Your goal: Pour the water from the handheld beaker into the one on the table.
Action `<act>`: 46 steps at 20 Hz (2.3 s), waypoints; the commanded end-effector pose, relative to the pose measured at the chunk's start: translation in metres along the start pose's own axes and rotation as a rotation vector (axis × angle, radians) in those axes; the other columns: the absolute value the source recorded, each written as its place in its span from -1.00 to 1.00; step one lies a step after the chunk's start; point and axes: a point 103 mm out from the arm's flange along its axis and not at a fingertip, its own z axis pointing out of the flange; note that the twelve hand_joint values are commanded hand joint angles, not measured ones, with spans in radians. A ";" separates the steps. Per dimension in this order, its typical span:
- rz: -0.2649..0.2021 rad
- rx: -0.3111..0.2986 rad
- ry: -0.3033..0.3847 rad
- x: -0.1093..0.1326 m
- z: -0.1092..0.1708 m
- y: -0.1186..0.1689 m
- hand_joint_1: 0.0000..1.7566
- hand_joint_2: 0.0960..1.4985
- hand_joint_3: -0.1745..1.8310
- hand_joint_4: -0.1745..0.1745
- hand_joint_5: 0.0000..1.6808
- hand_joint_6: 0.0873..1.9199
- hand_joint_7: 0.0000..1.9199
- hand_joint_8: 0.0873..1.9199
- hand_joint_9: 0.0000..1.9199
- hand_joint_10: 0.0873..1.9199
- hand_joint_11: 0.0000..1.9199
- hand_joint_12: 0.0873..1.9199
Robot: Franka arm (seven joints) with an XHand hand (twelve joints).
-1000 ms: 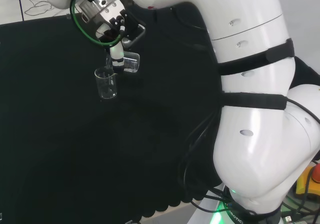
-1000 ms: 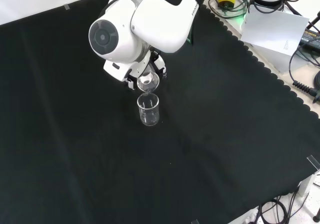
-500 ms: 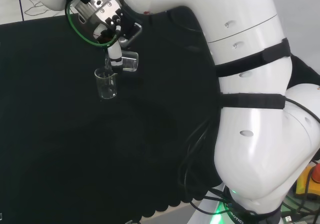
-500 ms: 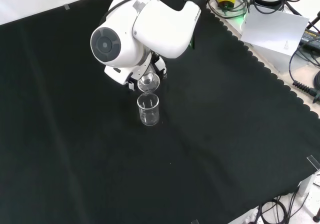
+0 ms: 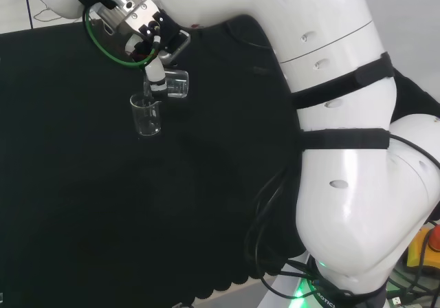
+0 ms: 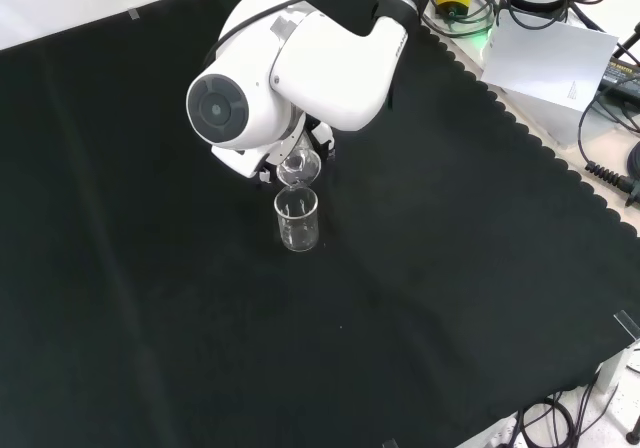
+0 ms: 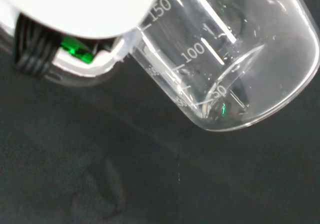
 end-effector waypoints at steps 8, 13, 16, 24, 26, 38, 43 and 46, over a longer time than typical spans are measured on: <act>0.020 0.039 -0.037 -0.002 -0.003 -0.003 0.48 -0.41 0.08 0.19 0.47 -0.18 0.49 -0.50 0.38 -0.62 0.16 -0.13; 0.020 0.045 -0.052 0.001 -0.007 -0.006 0.48 -0.41 0.07 0.19 0.47 -0.18 0.49 -0.50 0.37 -0.62 0.16 -0.13; 0.021 0.049 -0.061 0.004 -0.010 -0.006 0.48 -0.41 0.07 0.19 0.47 -0.18 0.49 -0.49 0.37 -0.62 0.16 -0.13; 0.026 0.068 -0.079 0.007 -0.014 -0.006 0.48 -0.41 0.07 0.20 0.47 -0.18 0.48 -0.49 0.37 -0.62 0.16 -0.13; 0.027 0.073 -0.082 0.008 -0.015 -0.006 0.48 -0.41 0.08 0.19 0.45 -0.16 0.47 -0.46 0.36 -0.59 0.16 -0.14; 0.028 0.097 -0.101 0.013 -0.017 -0.004 0.47 -0.40 0.08 0.20 0.45 -0.14 0.46 -0.44 0.36 -0.58 0.16 -0.14; 0.025 0.100 -0.103 0.014 -0.019 -0.004 0.47 -0.40 0.08 0.20 0.45 -0.14 0.46 -0.44 0.36 -0.58 0.16 -0.14; 0.027 0.108 -0.109 0.015 -0.019 -0.004 0.47 -0.40 0.08 0.20 0.45 -0.14 0.46 -0.44 0.36 -0.58 0.16 -0.14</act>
